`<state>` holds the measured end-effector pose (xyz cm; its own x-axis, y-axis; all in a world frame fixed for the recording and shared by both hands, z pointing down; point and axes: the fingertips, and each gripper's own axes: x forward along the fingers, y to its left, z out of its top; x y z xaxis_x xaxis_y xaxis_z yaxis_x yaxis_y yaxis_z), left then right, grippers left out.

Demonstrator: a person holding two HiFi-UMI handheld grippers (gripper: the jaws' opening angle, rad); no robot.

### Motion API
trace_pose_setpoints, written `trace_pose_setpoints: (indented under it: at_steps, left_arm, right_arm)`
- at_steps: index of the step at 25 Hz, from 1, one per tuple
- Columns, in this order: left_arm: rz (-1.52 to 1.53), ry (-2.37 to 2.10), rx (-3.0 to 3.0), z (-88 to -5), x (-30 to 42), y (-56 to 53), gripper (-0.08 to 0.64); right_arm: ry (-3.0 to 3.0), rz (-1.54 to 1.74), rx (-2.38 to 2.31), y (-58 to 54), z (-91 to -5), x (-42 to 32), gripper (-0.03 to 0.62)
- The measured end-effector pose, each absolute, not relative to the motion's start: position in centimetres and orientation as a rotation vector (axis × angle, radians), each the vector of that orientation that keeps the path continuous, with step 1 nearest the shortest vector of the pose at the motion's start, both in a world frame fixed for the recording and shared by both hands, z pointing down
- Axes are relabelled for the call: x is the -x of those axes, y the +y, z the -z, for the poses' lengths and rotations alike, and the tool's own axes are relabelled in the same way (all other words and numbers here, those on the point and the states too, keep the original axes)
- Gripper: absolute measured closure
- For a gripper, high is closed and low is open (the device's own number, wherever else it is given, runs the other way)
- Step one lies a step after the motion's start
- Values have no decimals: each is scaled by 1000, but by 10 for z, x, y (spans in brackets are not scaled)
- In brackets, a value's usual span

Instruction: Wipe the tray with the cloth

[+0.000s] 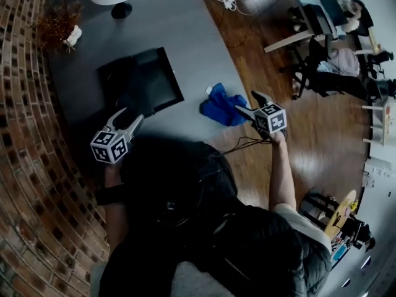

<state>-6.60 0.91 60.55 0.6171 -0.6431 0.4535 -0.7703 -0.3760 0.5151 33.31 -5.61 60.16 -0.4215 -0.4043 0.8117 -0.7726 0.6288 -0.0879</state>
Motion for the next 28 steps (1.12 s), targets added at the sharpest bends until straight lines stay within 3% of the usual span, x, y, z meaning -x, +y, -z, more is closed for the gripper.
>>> trace_pose_setpoints:
  at_steps: [6, 11, 12, 13, 14, 16, 21, 24, 28]
  left_arm:
    - [-231, -1100, -2135, -602, 62, 11, 322]
    - [-223, -1107, -2136, -600, 58, 10, 322]
    - [-221, -1107, -2136, -600, 57, 11, 322]
    - [-220, -1105, -2136, -600, 55, 11, 322]
    - [-220, -1103, -2138, -600, 54, 11, 322]
    - [-221, -1102, -2141, -600, 54, 11, 322]
    - [-208, -1130, -2134, -602, 59, 10, 322]
    - [-201, -1138, -2135, -601, 57, 11, 322]
    - [-183, -1140, -2133, -600, 55, 12, 328]
  right_arm:
    - [-1925, -944, -922, -10, -667, -331, 131]
    - [-1793, -587, -725, -9, -718, -291, 119]
    - [-1762, -531, -674, -9, -721, -285, 167]
    - [-1745, -510, -630, -8, -718, -279, 257]
    - [-1755, -512, -591, -9, -708, -269, 407]
    - [-1873, -461, -531, -26, -666, -222, 414]
    - [-2135, 19, -544, -125, -565, -51, 414]
    - [-1920, 259, -399, -146, -614, -2, 414]
    - [-1499, 602, 106, -107, -700, -6, 415]
